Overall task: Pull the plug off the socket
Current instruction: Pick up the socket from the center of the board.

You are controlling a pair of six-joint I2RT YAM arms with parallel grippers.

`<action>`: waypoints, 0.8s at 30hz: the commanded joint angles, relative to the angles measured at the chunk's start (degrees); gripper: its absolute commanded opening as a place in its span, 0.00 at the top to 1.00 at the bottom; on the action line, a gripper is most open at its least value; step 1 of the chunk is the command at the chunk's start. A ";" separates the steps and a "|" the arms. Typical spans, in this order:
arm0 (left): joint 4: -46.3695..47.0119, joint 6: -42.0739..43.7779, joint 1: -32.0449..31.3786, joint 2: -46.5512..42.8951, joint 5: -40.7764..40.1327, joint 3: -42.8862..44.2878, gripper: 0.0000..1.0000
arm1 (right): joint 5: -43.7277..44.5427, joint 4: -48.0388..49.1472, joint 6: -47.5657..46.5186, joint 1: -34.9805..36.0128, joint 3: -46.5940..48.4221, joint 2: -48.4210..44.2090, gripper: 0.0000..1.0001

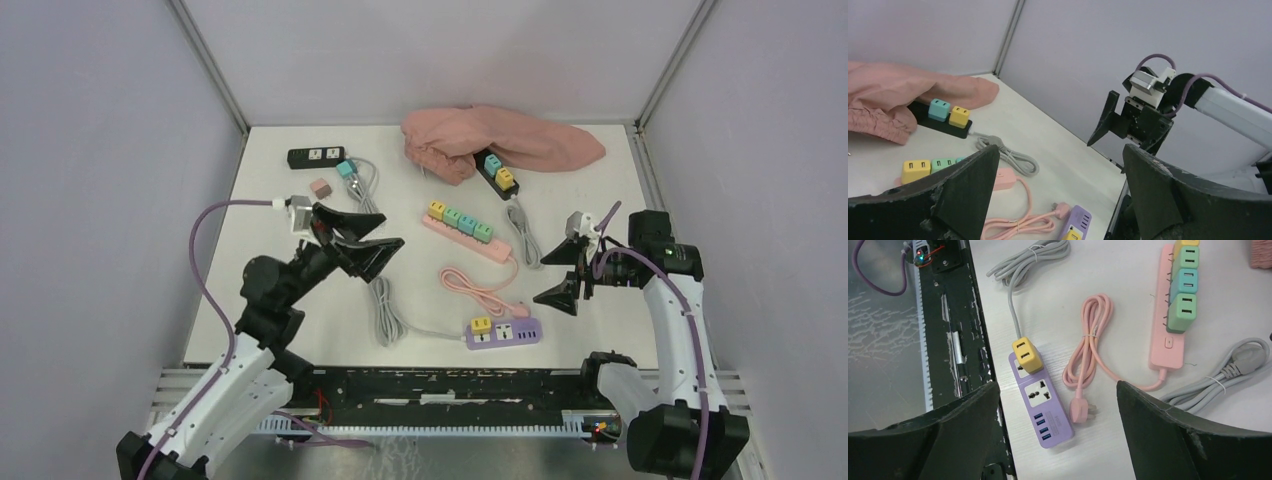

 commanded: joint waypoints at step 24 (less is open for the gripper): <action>12.17 32.82 -39.33 1.83 -21.21 -19.94 0.08 | -1.37 -16.82 -35.82 -3.24 -4.16 6.52 0.00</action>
